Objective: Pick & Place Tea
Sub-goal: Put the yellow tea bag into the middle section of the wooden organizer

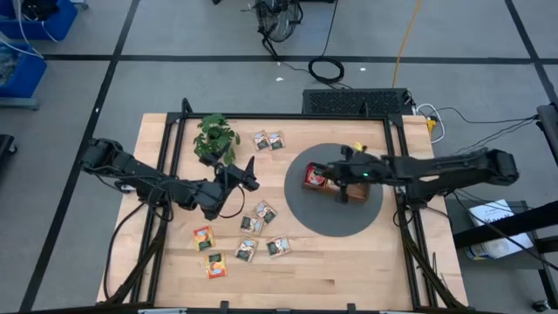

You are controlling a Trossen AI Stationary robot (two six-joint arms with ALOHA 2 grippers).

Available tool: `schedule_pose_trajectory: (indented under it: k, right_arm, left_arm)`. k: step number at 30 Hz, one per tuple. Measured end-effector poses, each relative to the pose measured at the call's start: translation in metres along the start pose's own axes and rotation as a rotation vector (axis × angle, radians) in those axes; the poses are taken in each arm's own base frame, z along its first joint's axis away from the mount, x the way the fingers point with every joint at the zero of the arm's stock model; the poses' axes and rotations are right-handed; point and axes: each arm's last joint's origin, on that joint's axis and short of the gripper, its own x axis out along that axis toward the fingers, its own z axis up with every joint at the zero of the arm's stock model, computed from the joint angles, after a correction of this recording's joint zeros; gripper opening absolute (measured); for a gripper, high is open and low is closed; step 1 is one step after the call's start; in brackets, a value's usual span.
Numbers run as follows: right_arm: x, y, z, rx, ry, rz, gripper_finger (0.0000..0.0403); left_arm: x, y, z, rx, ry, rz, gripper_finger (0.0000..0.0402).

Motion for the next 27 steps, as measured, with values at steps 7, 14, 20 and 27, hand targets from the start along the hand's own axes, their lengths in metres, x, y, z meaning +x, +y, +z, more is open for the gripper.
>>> schedule_pose_trajectory:
  k: [7,14,20,27]
  right_arm:
    - [-0.025,0.002,-0.03,0.032,-0.237,0.019,0.0]
    - [-0.035,0.004,-0.052,0.029,-0.362,0.032,0.0]
    - [-0.039,0.004,-0.07,0.001,-0.45,0.024,0.0]
    - [-0.045,0.003,-0.079,0.007,-0.533,0.017,0.0]
  left_arm:
    - [0.0,0.0,-0.001,-0.012,0.007,0.012,0.0392]
    - [0.004,0.0,-0.002,0.0,0.015,0.024,0.0392]
    - [0.002,0.001,-0.002,-0.123,0.018,0.036,0.0392]
    - [-0.001,0.001,-0.003,-0.085,0.041,0.084,0.0392]
